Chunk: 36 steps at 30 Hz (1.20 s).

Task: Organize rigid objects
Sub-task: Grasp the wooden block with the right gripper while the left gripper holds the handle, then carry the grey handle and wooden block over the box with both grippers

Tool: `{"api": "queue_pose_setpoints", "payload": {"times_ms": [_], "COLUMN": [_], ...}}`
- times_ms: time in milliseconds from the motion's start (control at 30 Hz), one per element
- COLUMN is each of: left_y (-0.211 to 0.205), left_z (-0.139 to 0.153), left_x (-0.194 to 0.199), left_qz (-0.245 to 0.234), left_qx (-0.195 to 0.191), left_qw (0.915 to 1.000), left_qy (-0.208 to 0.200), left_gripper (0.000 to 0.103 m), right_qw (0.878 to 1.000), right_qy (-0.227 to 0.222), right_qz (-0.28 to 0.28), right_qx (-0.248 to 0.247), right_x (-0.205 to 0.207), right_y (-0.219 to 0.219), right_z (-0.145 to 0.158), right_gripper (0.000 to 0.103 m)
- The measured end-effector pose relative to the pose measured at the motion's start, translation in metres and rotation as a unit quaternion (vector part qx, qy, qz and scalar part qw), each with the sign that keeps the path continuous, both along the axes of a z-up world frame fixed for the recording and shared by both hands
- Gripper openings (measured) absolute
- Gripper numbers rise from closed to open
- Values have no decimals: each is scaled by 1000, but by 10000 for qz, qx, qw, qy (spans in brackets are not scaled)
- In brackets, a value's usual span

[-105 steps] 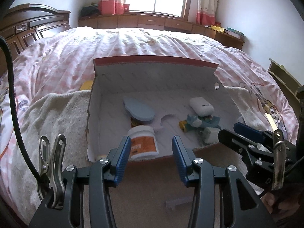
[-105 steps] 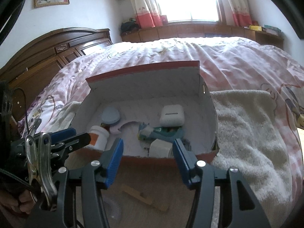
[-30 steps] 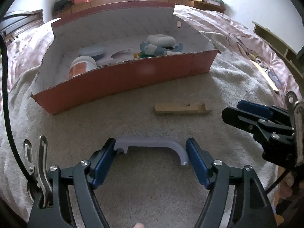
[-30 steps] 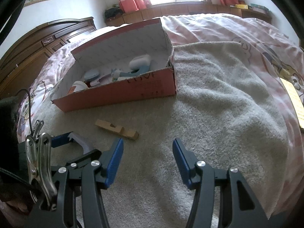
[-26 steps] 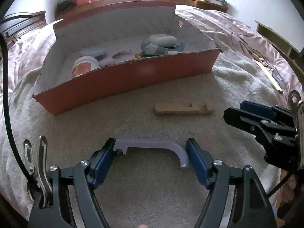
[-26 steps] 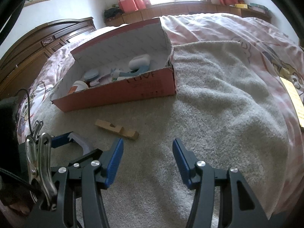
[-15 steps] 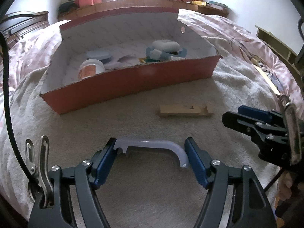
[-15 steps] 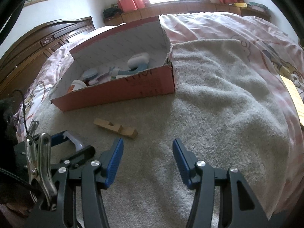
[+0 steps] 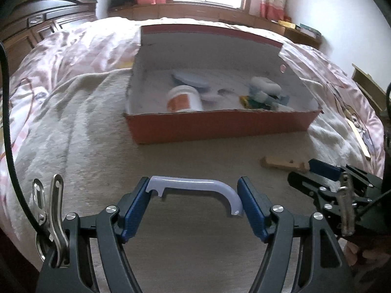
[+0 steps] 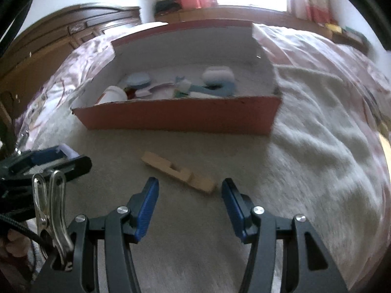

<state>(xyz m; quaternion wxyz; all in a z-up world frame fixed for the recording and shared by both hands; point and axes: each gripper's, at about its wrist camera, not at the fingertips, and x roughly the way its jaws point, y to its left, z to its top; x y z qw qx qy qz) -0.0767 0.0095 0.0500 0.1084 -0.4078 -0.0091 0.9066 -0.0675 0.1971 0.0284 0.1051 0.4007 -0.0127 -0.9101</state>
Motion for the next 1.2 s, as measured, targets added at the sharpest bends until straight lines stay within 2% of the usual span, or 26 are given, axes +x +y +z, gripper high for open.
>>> {"api": "queue_pose_setpoints", "payload": {"times_ms": [167,233,300,333,400,467,1000,1200], "left_y": [-13,-16,-16,-16,-15,-15,-8,-3], "left_z": [0,0,-1,-1,-1,-1,17,31], "left_x": [-1,-1,-2,-2,-2,-2,2,-1], "left_qz": [163,189,192,191,181,168,57,-55], "left_qx": [98,115,110,109,107,98,46,43], "left_qw": [9998,9998,9998,9998,9998,9998,9997,9993], "left_qy": [1,-8,-14,-17,-20,-6,214,378], "left_gripper": [73,73,73,73,73,73,73,73], "right_qw": [9984,9977,9972,9971,9970,9975,9963,9949], "right_qy": [53,96,128,136,142,105,167,268], "right_qz": [337,398,467,497,533,578,600,568], "right_qx": [441,538,562,566,542,406,-594,-784], "right_x": [-11,-10,-7,-5,-3,0,20,19], "right_y": [-21,-26,-28,-29,-30,-29,-10,-5], "right_z": [-3,-4,-4,-4,-4,-3,19,32], "right_gripper": [57,54,40,37,19,14,11,11]}}
